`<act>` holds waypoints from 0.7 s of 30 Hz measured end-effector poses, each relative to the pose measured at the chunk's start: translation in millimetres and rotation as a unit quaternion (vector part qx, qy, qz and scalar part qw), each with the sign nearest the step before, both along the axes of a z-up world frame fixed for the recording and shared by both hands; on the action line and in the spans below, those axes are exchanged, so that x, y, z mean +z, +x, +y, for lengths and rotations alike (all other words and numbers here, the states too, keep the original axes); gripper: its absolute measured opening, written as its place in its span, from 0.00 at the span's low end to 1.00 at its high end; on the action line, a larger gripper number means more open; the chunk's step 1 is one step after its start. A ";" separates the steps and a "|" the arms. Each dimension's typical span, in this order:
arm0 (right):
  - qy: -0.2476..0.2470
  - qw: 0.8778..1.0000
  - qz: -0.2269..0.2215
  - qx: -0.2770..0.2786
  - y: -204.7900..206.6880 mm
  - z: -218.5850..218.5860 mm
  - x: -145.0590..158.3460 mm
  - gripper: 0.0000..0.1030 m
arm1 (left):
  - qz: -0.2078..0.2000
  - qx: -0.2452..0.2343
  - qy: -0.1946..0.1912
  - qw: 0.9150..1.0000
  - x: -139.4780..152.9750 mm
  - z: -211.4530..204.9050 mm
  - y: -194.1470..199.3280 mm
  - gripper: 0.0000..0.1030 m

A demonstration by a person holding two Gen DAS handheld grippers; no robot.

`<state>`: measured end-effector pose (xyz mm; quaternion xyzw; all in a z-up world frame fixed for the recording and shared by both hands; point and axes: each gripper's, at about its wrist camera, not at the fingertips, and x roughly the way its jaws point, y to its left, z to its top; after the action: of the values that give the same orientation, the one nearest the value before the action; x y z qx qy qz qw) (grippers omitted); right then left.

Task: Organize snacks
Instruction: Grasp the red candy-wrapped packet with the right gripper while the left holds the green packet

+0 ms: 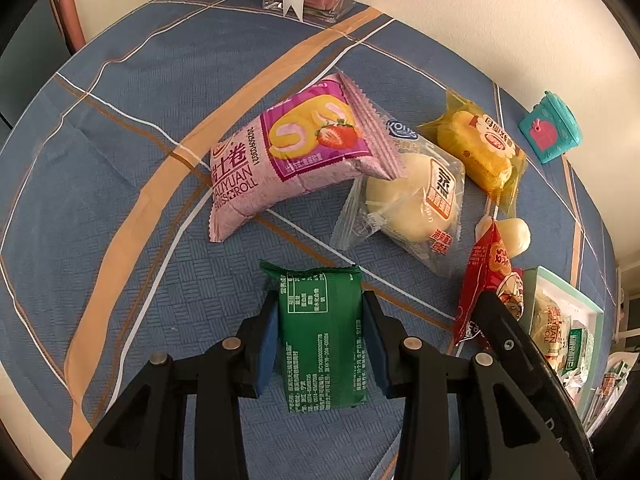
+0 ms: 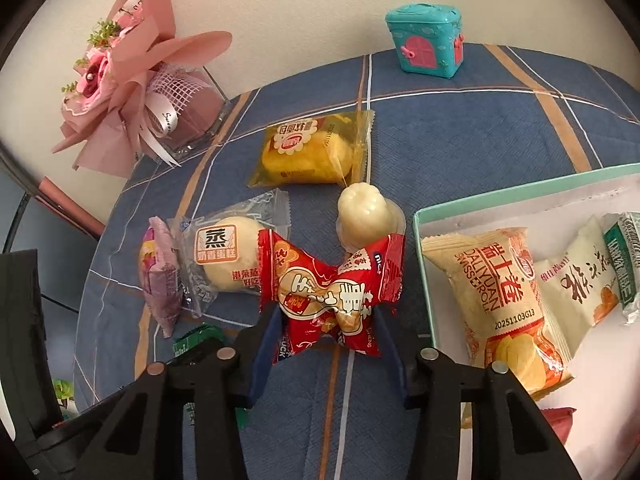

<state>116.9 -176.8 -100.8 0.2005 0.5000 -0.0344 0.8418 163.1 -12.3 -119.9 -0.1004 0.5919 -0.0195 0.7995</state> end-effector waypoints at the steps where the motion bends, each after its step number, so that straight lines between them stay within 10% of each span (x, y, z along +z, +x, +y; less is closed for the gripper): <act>1: 0.001 1.000 0.001 -0.001 -0.9 -0.1 0.4 0.46 | -0.001 -0.001 -0.001 1.000 0.8 -1.8 0.1 0.40; 21: 0.055 0.998 -0.002 -0.011 -36.2 -7.1 24.6 0.38 | -0.033 -0.008 -0.025 0.999 33.5 -8.8 -19.4 0.38</act>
<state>80.6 -183.9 -76.3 0.2519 0.4974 -0.0156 0.8300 143.8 -21.1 -86.4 -0.1151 0.5657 -0.0435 0.8154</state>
